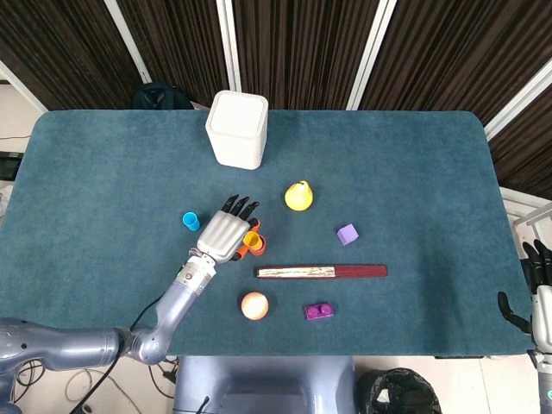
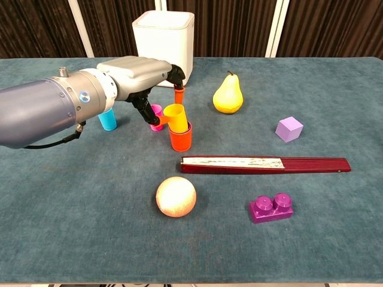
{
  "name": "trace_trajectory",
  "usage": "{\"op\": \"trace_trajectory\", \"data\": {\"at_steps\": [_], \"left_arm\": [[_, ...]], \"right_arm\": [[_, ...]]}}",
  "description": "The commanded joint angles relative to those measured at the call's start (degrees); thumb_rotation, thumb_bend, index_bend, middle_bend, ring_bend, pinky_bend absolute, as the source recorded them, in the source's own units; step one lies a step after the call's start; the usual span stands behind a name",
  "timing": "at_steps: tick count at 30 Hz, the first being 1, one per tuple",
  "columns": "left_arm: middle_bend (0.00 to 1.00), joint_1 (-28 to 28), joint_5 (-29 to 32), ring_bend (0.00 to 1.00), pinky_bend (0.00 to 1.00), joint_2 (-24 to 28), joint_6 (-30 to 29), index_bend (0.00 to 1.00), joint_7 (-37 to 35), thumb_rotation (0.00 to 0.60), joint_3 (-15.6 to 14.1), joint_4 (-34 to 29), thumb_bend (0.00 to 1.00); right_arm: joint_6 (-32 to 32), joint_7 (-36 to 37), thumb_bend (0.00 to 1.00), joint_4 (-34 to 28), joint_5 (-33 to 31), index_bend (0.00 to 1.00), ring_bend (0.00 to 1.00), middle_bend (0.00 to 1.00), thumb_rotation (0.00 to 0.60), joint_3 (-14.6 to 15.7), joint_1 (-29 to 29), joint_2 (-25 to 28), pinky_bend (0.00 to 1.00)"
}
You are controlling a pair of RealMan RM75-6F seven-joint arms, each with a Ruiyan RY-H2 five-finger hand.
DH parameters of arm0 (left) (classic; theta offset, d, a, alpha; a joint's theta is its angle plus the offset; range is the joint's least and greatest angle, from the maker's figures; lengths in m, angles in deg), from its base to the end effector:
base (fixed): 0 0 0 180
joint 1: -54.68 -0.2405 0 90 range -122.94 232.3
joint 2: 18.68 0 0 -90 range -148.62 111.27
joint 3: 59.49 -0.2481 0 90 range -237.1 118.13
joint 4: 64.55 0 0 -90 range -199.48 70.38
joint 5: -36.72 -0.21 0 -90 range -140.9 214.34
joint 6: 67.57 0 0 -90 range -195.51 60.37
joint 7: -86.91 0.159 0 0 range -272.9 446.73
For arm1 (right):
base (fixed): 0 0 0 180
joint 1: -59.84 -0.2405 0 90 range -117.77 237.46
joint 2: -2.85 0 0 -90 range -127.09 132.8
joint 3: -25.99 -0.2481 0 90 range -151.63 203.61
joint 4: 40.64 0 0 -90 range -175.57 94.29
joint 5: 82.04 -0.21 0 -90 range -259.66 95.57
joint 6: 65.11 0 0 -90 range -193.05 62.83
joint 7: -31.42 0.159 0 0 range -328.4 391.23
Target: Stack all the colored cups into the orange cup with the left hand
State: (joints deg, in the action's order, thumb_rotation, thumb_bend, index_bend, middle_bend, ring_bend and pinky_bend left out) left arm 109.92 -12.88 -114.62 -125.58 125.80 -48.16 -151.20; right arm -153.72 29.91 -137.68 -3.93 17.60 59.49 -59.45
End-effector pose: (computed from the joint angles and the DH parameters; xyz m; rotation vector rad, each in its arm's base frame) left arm -0.0551 0.3555 -0.0574 -1.9735 -0.7687 -0.8737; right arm -0.3130 -0.1873 0.1894 1.1369 -0.9051 0.8951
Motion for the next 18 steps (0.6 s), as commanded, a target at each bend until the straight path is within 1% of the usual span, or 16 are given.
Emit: {"op": "trace_trajectory", "data": {"at_steps": [1, 4, 8, 14, 18], "left_arm": [[0.09, 0.1, 1.0, 0.00, 0.00, 0.1, 0.1, 0.27, 0.9, 0.600, -0.2, -0.1, 0.31], [0.08, 0.3, 2.4, 0.00, 0.00, 0.4, 0.1, 0.20, 2.2, 0.600, -0.4, -0.6, 0.30], [0.08, 0.6, 3.6, 0.00, 0.00, 1.2, 0.0, 0.13, 3.6, 0.600, -0.4, -1.6, 0.29], [0.08, 0.4, 3.6, 0.00, 0.00, 3.5, -1.3, 0.13, 3.6, 0.600, 0.2, -4.1, 0.28], [0.08, -0.6, 2.7, 0.00, 0.00, 6.3, -2.4, 0.13, 3.3, 0.600, -0.2, -5.4, 0.28]], "right_arm": [[0.0, 0.0, 0.43, 0.0, -0.1, 0.04, 0.06, 0.00, 0.600, 0.0, 0.0, 0.0, 0.00], [0.0, 0.0, 0.43, -0.1, -0.2, 0.04, 0.06, 0.00, 0.600, 0.0, 0.1, 0.1, 0.00], [0.0, 0.0, 0.43, -0.3, -0.4, 0.04, 0.06, 0.00, 0.600, -0.1, 0.1, 0.2, 0.00], [0.1, -0.3, 0.43, -0.4, -0.4, 0.04, 0.06, 0.00, 0.600, 0.0, 0.1, 0.1, 0.00], [-0.1, -0.4, 0.43, -0.5, -0.3, 0.04, 0.06, 0.00, 0.600, -0.1, 0.1, 0.2, 0.00]]}}
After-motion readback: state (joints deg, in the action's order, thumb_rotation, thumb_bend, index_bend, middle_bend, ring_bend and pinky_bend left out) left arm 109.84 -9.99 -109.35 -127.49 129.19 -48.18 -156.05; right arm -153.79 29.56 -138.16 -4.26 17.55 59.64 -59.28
